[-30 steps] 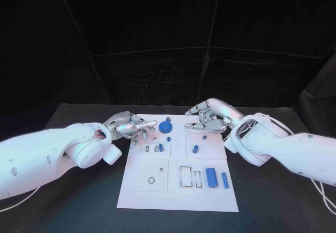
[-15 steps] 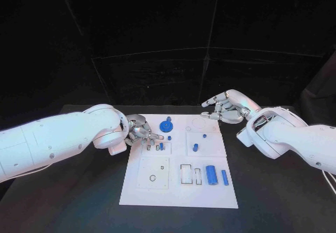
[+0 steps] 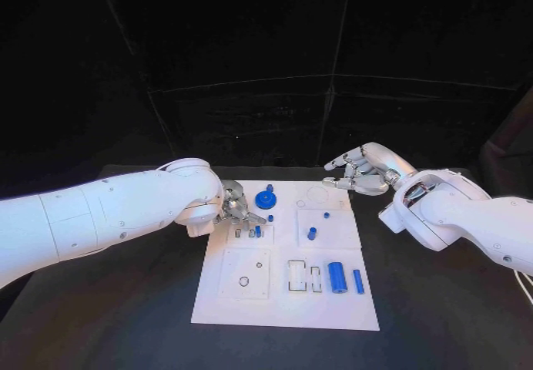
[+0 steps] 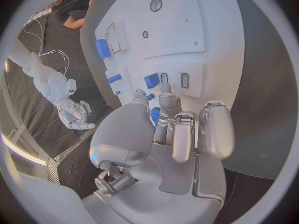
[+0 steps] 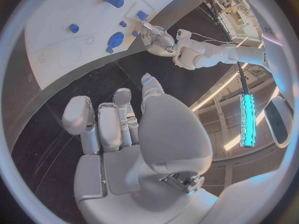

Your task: Assemble the parts on the task board

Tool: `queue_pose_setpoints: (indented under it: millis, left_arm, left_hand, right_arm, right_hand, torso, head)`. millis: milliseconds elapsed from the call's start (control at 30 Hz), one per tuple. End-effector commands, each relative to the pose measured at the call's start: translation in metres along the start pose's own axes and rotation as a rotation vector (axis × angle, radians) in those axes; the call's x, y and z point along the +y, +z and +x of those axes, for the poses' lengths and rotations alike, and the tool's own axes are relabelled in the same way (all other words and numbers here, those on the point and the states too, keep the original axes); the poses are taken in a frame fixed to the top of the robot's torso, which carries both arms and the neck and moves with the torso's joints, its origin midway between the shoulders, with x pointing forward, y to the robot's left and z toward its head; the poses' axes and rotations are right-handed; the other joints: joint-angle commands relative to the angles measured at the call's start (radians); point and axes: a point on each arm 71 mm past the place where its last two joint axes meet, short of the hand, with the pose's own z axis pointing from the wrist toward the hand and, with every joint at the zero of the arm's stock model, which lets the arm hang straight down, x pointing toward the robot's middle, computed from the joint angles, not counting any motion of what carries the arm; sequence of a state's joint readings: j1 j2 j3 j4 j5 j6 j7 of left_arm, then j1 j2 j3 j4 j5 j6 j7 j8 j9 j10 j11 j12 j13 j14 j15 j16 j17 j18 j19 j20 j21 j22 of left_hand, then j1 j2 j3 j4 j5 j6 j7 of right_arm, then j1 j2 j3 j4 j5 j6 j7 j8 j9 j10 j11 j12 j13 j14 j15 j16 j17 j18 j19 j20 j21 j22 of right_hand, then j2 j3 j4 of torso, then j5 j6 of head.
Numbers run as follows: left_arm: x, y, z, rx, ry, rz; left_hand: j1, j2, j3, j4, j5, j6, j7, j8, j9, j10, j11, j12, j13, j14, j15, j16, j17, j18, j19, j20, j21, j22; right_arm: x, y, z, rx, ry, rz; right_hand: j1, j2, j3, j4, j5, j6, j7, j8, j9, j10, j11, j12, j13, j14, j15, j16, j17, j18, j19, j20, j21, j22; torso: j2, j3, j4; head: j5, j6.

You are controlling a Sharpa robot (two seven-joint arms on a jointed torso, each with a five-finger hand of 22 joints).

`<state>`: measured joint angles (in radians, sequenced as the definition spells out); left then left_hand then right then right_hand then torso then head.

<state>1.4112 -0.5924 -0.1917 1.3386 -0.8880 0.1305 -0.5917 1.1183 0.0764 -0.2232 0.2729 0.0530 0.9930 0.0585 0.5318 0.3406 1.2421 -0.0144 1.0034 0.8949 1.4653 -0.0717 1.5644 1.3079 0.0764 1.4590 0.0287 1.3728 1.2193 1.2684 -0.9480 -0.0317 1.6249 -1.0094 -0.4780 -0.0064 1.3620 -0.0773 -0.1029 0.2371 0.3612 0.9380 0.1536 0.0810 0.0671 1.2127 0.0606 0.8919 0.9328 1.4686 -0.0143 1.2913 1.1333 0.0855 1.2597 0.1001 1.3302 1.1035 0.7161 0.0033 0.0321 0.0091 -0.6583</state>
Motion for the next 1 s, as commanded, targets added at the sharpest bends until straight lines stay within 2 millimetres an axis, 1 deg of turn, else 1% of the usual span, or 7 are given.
queue_pose_setpoints:
  millis: [33,300,600,667,733,867,1000]
  left_arm:
    - [-0.002,0.002,0.0,0.012,0.049,-0.028]
    - [-0.012,0.005,0.002,0.025,0.07,-0.024]
    - [-0.018,0.006,0.004,0.029,0.086,-0.017]
    - [-0.02,0.006,0.005,0.033,0.092,-0.016]
    - [-0.02,0.006,0.005,0.036,0.095,-0.016]
    - [-0.021,0.006,0.006,0.038,0.103,-0.015]
    - [-0.022,0.006,0.006,0.041,0.11,-0.015]
  left_hand:
    - [0.0,0.008,-0.006,-0.001,-0.003,-0.006,-0.001,0.005,0.002,0.005,0.0,0.004,0.001,0.105,-0.008,0.006,0.263,-0.014,0.018,-0.001,0.004,0.002]
    - [0.002,0.009,-0.009,-0.001,-0.003,-0.011,-0.001,0.009,0.006,0.003,0.0,0.005,0.002,0.105,-0.008,0.006,0.263,-0.015,0.018,-0.001,0.006,0.005]
    - [0.004,0.011,-0.01,-0.001,-0.003,-0.014,-0.001,0.013,0.009,0.003,0.0,0.008,0.005,0.105,-0.008,0.006,0.263,-0.015,0.018,-0.001,0.008,0.008]
    - [0.004,0.011,-0.01,-0.001,-0.003,-0.014,-0.001,0.014,0.01,0.003,0.0,0.008,0.005,0.105,-0.008,0.006,0.263,-0.015,0.019,-0.001,0.008,0.009]
    - [0.009,0.013,-0.01,-0.004,-0.003,-0.018,-0.001,0.019,0.014,0.002,0.0,0.009,0.006,0.105,-0.007,0.006,0.263,-0.015,0.019,-0.001,0.009,0.011]
    - [0.019,0.016,-0.009,-0.011,-0.002,-0.024,-0.001,0.026,0.02,0.001,0.0,0.012,0.008,0.105,-0.007,0.006,0.263,-0.016,0.019,-0.001,0.012,0.015]
    - [0.029,0.019,-0.007,-0.018,-0.002,-0.029,-0.001,0.034,0.026,-0.001,0.0,0.014,0.01,0.105,-0.007,0.006,0.263,-0.016,0.018,-0.001,0.013,0.017]
  right_arm:
    - [0.0,0.001,0.001,0.013,-0.001,0.014]
    - [0.001,0.003,0.003,0.021,-0.001,0.018]
    - [0.0,0.006,0.004,0.026,-0.004,0.023]
    - [0.0,0.006,0.005,0.029,-0.006,0.024]
    - [0.0,0.006,0.005,0.031,-0.008,0.024]
    - [0.0,0.008,0.006,0.036,-0.009,0.027]
    - [0.0,0.009,0.007,0.04,-0.01,0.031]
  right_hand:
    - [0.005,0.004,-0.008,0.002,0.006,-0.001,-0.004,0.005,0.001,-0.01,0.0,-0.006,-0.003,0.01,0.001,-0.005,-0.002,0.016,-0.007,-0.002,-0.005,-0.003]
    - [0.006,0.004,-0.009,0.003,0.009,-0.001,-0.004,0.005,0.001,-0.011,0.0,-0.009,-0.006,0.009,0.001,-0.009,-0.008,0.017,-0.011,-0.002,-0.009,-0.009]
    - [0.005,0.005,-0.011,0.004,0.011,-0.001,-0.004,0.005,0.001,-0.012,0.0,-0.01,-0.007,0.008,0.001,-0.012,-0.011,0.018,-0.013,-0.002,-0.011,-0.012]
    - [0.004,0.005,-0.013,0.005,0.012,-0.002,-0.004,0.005,0.001,-0.013,0.0,-0.011,-0.009,0.008,0.001,-0.013,-0.012,0.018,-0.013,-0.002,-0.012,-0.013]
    - [0.003,0.005,-0.015,0.007,0.013,-0.002,-0.004,0.005,0.001,-0.013,0.001,-0.012,-0.01,0.008,0.001,-0.015,-0.013,0.018,-0.014,-0.002,-0.014,-0.015]
    - [0.002,0.005,-0.016,0.007,0.013,-0.002,-0.004,0.005,0.001,-0.013,0.001,-0.013,-0.011,0.008,0.001,-0.016,-0.015,0.019,-0.015,-0.002,-0.015,-0.017]
    - [0.002,0.005,-0.016,0.008,0.014,-0.002,-0.004,0.005,0.001,-0.014,0.0,-0.013,-0.012,0.007,0.001,-0.018,-0.017,0.019,-0.016,-0.002,-0.016,-0.019]
  torso:
    - [0.001,-0.0021,-0.0004]
    - [0.001,-0.0031,0.001]
    - [0.002,-0.0037,0.0]
    - [0.002,-0.004,0.0003]
    - [0.002,-0.0046,0.0008]
    - [0.002,-0.0032,0.0001]
    - [0.002,-0.0036,0.0012]
  head:
    - [0.001,-0.001]
    - [0.001,-0.008]
    - [-0.001,-0.014]
    - [-0.004,-0.011]
    - [-0.006,-0.012]
    - [-0.005,-0.015]
    - [-0.004,-0.016]
